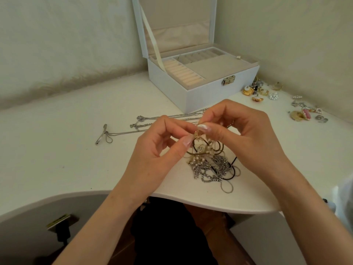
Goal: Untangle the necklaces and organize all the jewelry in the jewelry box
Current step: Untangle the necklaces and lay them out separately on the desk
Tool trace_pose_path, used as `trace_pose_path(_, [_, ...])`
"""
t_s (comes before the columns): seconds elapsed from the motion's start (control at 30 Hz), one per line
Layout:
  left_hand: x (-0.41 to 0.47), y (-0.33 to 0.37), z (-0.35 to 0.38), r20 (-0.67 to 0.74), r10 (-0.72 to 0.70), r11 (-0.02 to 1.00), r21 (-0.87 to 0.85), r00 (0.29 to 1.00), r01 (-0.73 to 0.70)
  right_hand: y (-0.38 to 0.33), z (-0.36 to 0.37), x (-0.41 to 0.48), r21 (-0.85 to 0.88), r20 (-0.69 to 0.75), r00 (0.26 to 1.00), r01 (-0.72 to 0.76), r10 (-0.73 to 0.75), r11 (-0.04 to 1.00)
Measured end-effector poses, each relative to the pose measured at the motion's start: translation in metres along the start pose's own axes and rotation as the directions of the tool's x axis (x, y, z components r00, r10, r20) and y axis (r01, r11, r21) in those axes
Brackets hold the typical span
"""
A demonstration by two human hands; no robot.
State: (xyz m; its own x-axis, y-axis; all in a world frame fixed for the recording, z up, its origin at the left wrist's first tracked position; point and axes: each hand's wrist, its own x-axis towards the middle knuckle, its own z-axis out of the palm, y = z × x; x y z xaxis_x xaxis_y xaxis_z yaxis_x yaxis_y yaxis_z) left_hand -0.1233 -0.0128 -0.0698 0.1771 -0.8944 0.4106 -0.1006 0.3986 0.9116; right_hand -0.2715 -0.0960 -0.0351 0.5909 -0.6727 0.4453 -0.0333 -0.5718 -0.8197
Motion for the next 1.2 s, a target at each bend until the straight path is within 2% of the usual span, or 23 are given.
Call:
trace_pose_path(0.2, [0.001, -0.001, -0.001, 0.000, 0.010, 0.996, 0.090, 1.000, -0.010, -0.003, -0.003, -0.002, -0.012, 0.002, 1.000, -0.012, 0.012, 1.000])
trace_pose_path(0.33, [0.001, -0.002, -0.001, -0.003, 0.016, 1.000, 0.022, 1.000, -0.016, -0.007, -0.005, -0.006, 0.011, 0.013, 0.999, -0.042, 0.042, 0.999])
trace_pose_path(0.6, [0.000, -0.002, -0.002, 0.003, 0.042, 0.995, -0.087, 0.999, -0.042, -0.012, -0.006, -0.015, 0.219, 0.112, 0.961, -0.272, 0.253, 0.937])
trace_pose_path(0.7, [0.000, -0.002, -0.002, 0.004, 0.061, 0.994, -0.095, 0.998, -0.060, -0.012, -0.004, -0.015, 0.237, 0.115, 0.947, -0.320, 0.301, 0.917])
trace_pose_path(0.9, [-0.001, -0.002, -0.002, -0.011, 0.084, 0.991, -0.105, 0.996, -0.085, -0.014, -0.002, -0.011, 0.252, 0.212, 0.915, -0.391, 0.344, 0.885])
trace_pose_path(1.07, [-0.001, -0.002, 0.000, -0.018, 0.106, 0.990, -0.086, 0.994, -0.108, -0.014, -0.004, -0.009, 0.218, 0.138, 0.939, -0.338, 0.314, 0.916])
trace_pose_path(1.2, [-0.001, -0.003, -0.001, -0.017, 0.123, 0.990, -0.062, 0.992, -0.123, -0.014, -0.006, -0.009, 0.118, 0.031, 0.955, -0.298, 0.296, 0.947])
